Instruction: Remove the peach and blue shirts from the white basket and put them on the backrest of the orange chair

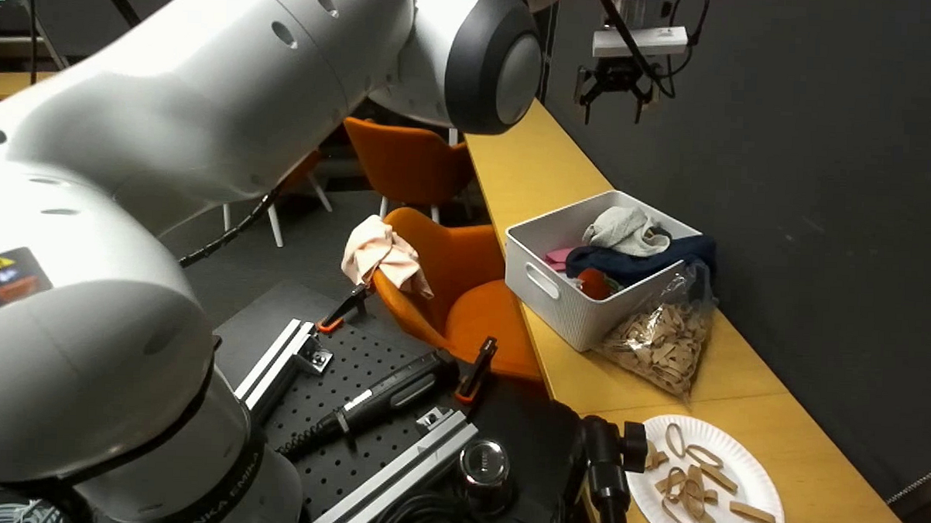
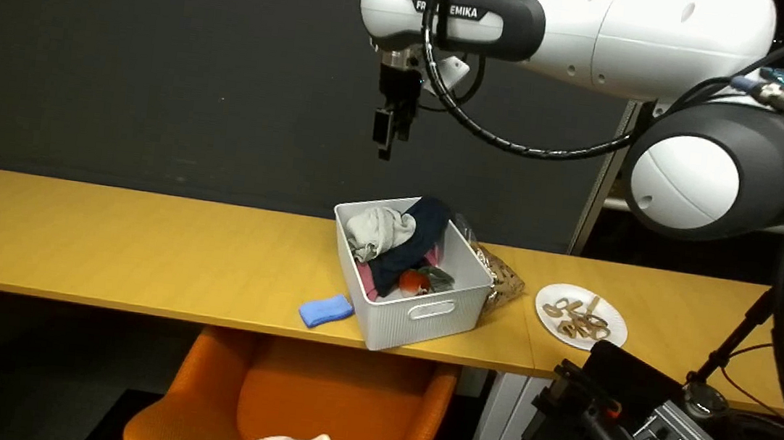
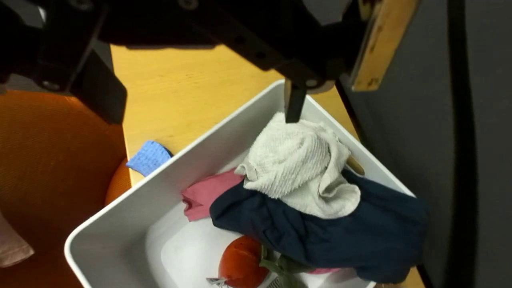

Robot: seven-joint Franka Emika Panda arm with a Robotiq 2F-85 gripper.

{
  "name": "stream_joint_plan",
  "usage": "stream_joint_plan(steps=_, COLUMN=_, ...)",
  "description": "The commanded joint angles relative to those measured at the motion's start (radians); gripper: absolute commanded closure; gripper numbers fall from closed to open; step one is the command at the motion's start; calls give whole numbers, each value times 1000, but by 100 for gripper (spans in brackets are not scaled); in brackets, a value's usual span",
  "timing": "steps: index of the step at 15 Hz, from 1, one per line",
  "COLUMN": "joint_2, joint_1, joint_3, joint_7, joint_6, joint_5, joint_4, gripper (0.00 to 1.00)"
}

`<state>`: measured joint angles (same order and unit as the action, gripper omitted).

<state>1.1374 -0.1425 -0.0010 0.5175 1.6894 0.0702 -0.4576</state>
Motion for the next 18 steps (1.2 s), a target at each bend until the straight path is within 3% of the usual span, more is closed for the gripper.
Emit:
stream_joint_plan(steps=1, joint_2=67, joint_1=-32, joint_3=-11, joint_7=-152, joint_6=40, joint_5=-22, joint_4=12, gripper=0)
stream_joint_plan(steps=7, joint_2=187, joint_1=-64, joint_3=-20, joint_7=-340, joint_6=68, joint_5=-26, joint_4=36, gripper=0)
stream_joint_plan(steps=9, joint_2=225, joint_1=-69, joint_3=-19, joint_7=-375, joint_6=139, joint_5=-27, joint_4=41, gripper=0)
stream_joint_plan(steps=18, joint_2=290, joint_1=-53, joint_3=-24, joint_7=-417, joint_6=239, joint_5=-18, joint_4=27, gripper=0)
